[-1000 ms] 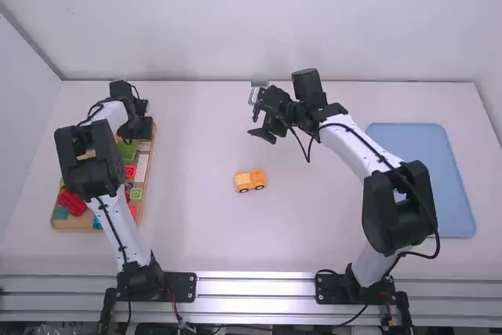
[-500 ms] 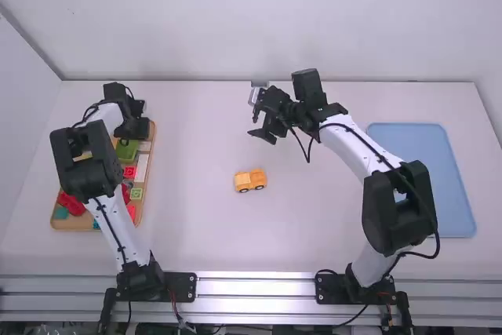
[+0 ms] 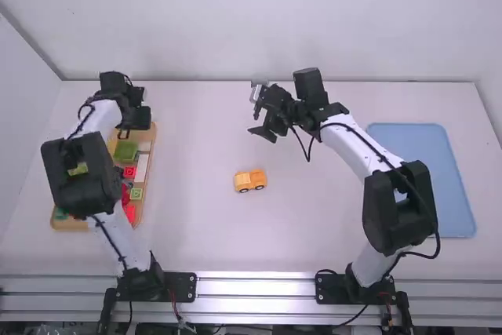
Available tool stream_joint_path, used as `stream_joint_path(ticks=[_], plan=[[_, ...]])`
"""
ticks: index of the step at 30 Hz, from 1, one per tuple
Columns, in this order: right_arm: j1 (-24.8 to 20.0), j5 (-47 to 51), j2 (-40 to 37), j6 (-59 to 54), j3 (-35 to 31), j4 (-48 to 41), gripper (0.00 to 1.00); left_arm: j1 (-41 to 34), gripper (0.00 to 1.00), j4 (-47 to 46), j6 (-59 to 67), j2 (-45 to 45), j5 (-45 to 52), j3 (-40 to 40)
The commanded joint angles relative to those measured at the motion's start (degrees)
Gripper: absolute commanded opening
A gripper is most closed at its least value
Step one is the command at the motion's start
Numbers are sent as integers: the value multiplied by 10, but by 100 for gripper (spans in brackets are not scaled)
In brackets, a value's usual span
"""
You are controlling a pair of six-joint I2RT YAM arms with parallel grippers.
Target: Assemble lego blocks to make yellow taxi
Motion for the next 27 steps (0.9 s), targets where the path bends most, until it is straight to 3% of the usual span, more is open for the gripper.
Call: stream_joint_path(ticks=[1, 3, 4, 7, 13, 17, 27], plan=[[-9, -30, 10, 38, -3, 5, 99, -40, 12, 27, 19, -123, 34, -51], [-22, -98, 22, 38, -17, 37, 98, -85, 14, 90, 62, -207, 73, -138], [-23, -104, 23, 39, -18, 40, 99, -88, 14, 93, 66, -212, 78, -144], [-46, -228, 63, 99, -34, 125, 98, -143, 20, 196, 126, -300, 203, -265], [-77, -515, 121, 182, -38, 293, 99, -190, 22, 384, 137, -349, 393, -407], [-77, -520, 130, 274, -38, 370, 99, -188, 22, 495, 79, -336, 491, -450], [-31, -520, 130, 276, -37, 386, 95, -198, 21, 660, 1, -260, 585, -466]])
